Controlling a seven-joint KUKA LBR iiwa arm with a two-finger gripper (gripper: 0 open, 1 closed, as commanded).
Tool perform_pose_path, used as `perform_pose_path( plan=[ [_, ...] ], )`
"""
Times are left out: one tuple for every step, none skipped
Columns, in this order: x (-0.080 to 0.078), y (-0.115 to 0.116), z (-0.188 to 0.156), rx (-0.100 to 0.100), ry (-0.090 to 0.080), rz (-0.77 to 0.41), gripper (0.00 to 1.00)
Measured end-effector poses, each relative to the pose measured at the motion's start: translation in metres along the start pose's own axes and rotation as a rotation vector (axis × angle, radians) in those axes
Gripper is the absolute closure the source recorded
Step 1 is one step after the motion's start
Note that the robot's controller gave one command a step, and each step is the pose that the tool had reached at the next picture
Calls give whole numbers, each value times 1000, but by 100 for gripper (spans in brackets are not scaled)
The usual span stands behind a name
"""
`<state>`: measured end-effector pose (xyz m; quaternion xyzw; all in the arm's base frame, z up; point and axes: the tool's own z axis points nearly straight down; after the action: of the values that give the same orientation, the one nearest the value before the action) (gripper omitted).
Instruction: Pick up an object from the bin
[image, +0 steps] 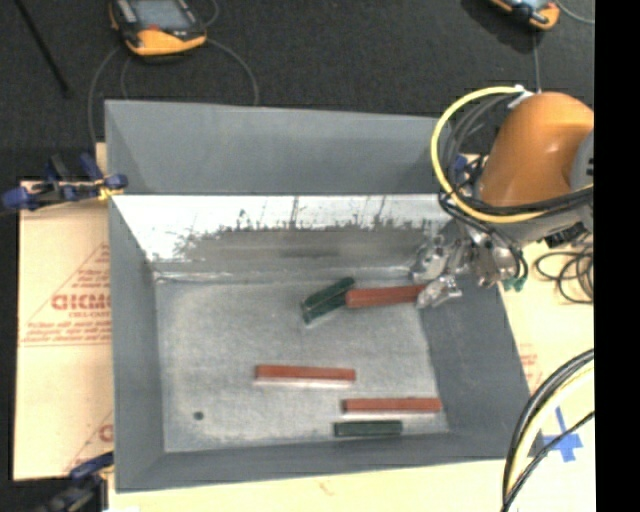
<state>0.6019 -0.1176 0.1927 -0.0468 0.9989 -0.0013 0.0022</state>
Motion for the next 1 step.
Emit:
perform_pose_path(
  plan=[
    [0,0,0,0,0,-1,100]
  ],
)
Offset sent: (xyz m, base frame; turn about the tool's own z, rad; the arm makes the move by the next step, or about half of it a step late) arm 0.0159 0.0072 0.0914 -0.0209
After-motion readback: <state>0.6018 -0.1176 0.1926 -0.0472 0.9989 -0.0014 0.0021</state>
